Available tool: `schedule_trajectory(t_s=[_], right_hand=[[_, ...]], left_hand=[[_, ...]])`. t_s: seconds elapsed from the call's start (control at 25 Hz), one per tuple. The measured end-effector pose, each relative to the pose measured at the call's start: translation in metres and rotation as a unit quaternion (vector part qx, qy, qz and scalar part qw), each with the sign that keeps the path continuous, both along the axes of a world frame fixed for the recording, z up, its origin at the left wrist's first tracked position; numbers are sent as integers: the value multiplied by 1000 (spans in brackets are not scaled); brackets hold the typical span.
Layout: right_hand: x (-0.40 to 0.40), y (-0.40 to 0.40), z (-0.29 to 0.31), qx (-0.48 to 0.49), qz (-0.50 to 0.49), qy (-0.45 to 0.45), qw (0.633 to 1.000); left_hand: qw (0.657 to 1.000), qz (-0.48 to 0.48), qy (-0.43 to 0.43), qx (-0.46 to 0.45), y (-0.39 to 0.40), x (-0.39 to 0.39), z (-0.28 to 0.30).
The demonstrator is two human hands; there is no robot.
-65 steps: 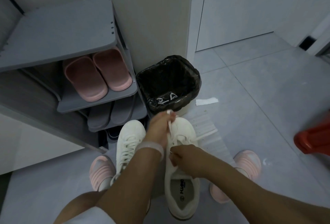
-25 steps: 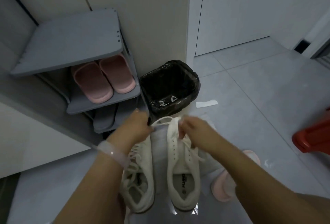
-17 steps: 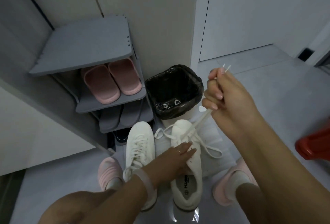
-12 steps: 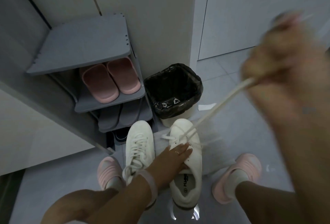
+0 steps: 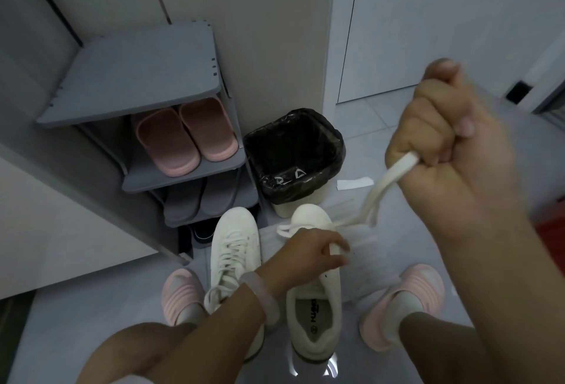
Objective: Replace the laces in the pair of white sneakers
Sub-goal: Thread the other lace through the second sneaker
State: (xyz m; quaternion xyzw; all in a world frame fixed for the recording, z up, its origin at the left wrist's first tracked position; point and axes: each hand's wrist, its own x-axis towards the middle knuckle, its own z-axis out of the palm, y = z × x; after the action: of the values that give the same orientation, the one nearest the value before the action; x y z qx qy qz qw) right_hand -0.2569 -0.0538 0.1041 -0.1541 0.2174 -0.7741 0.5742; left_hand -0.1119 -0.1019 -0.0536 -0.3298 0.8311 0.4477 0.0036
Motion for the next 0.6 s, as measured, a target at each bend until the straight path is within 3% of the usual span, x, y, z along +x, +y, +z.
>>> schedule_trajectory(t_s=[0.08, 0.2, 0.28, 0.36, 0.4, 0.48, 0.52, 0.56, 0.6], right_hand=[[-2, -2, -3, 34, 41, -61, 997], [-1, -6, -15, 59, 86, -118, 987], [6, -8, -19, 43, 98, -154, 982], [4, -10, -13, 36, 106, -173, 979], [0, -10, -12, 20, 108, -184, 977], [-15, -11, -16, -29, 108, -194, 975], [-22, -10, -23, -29, 91, -149, 984], [-27, -9, -29, 13, 54, -28, 998], [-32, -8, -38, 108, 3, 166, 980]], left_hand=[[999, 24, 2, -37, -3, -5, 3], [987, 142, 72, -16, -9, -12, 9], [999, 27, 21, 35, -4, -14, 19], [987, -113, -81, 85, 4, -12, 20], [981, -138, -110, 87, 4, -9, 19], [990, -83, -112, 23, -9, -1, 21], [995, -10, -94, -38, -18, 4, 24], [990, 84, -60, -92, -28, 10, 29], [979, 162, -10, -120, -37, 19, 36]])
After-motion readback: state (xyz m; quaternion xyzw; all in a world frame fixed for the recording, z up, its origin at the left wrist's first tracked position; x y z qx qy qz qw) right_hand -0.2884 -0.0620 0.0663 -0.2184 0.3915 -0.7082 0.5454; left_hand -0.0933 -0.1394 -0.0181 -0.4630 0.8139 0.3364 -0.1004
